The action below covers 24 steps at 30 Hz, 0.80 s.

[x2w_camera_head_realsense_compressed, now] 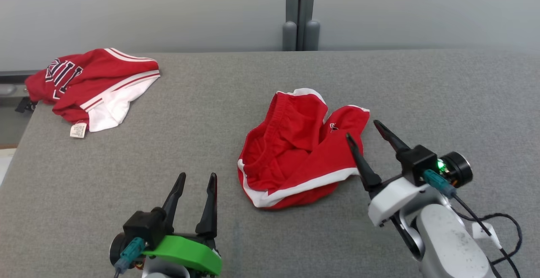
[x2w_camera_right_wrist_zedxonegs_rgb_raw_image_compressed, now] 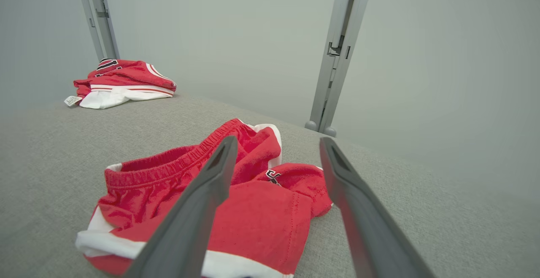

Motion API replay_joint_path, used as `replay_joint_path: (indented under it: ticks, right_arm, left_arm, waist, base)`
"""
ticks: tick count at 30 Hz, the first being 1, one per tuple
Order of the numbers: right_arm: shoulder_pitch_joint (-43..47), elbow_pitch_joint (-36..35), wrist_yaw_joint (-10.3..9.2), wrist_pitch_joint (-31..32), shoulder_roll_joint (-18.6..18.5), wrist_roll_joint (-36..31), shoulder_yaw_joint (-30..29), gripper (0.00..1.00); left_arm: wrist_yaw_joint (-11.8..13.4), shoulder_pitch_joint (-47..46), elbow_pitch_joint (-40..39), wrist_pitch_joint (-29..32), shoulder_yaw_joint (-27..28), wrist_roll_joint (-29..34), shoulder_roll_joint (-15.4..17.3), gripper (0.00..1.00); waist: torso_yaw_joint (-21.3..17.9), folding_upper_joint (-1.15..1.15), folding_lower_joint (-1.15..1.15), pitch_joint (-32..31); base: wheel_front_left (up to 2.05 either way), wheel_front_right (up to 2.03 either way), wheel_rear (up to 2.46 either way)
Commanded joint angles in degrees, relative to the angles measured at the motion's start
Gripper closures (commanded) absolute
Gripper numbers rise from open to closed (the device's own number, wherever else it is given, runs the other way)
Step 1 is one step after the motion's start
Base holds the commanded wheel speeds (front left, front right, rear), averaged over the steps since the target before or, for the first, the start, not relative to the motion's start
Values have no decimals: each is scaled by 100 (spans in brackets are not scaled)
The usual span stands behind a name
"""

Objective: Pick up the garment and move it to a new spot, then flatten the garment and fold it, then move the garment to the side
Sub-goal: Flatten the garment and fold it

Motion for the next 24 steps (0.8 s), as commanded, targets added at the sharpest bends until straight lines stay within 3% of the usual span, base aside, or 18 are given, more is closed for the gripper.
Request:
replay_joint_path:
  ticks: [1,11,24]
  right_arm:
    - [213,-128,-6,-26,-17,-6,-192,0]
    - [1161,-769,-6,-27,-17,287,-1173,0]
    - [1735,-904,-6,-27,-17,623,-1354,0]
  left_arm:
    - [-25,89,22,-1,16,4,13,0]
    - [23,405,-29,-1,198,-107,14,0]
    - [53,641,-110,-1,415,-80,13,0]
  waist:
    - [-47,0,0,-55]
    - [-137,0,0,-130]
    - [-171,0,0,-176]
  base:
    - [0,0,0]
    - [0,0,0]
    - [0,0,0]
